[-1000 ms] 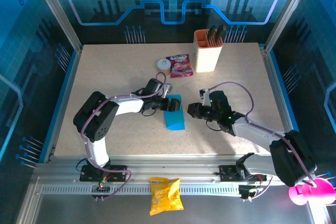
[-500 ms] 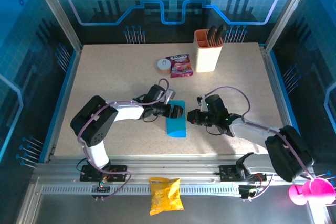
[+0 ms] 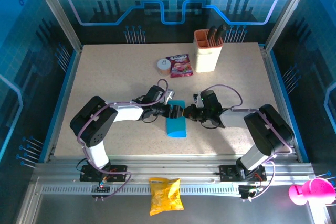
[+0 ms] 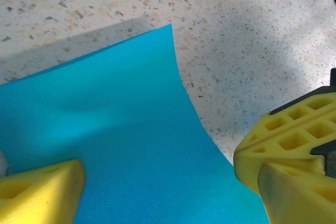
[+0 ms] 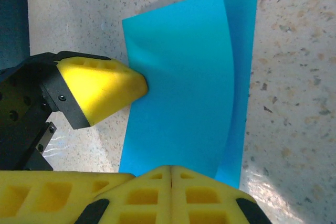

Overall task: Fold a paper plane with a square sheet of paper (pick it up from the middle)
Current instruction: First fold in half a square sheet of paper at the center of the table.

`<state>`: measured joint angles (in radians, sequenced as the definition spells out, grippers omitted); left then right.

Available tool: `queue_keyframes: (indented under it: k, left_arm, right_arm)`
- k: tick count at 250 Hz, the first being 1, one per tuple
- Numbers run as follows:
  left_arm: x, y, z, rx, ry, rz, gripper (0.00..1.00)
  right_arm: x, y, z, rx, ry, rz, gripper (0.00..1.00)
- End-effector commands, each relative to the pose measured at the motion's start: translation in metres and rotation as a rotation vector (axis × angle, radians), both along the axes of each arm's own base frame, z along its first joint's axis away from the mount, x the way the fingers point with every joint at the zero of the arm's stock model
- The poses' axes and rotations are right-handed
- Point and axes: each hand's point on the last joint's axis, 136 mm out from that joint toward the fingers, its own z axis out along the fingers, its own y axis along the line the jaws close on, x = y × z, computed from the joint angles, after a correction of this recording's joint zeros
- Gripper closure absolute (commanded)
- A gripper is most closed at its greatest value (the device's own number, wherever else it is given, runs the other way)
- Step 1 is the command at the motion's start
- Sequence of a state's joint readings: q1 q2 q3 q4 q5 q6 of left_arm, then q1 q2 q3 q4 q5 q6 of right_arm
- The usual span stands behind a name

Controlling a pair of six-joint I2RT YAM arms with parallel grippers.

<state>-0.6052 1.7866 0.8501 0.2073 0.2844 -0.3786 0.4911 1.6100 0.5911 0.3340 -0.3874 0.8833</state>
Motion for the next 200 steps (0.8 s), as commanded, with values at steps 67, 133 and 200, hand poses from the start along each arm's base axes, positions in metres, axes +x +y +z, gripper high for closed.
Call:
queue_keyframes:
  k: [67,133,200]
  left_arm:
    - [-0.013,0.001,-0.002,0.016,0.056,-0.011,0.13]
    - [0.011,0.0,0.044,-0.112,0.058,0.058,0.1]
    - [0.038,0.01,0.065,-0.159,0.033,0.072,0.1]
  right_arm:
    - [0.01,0.015,-0.019,0.03,0.074,0.038,1.0]
    - [0.0,-0.01,-0.06,-0.102,0.193,-0.006,1.0]
    - [-0.002,-0.019,-0.066,-0.116,0.203,-0.029,1.0]
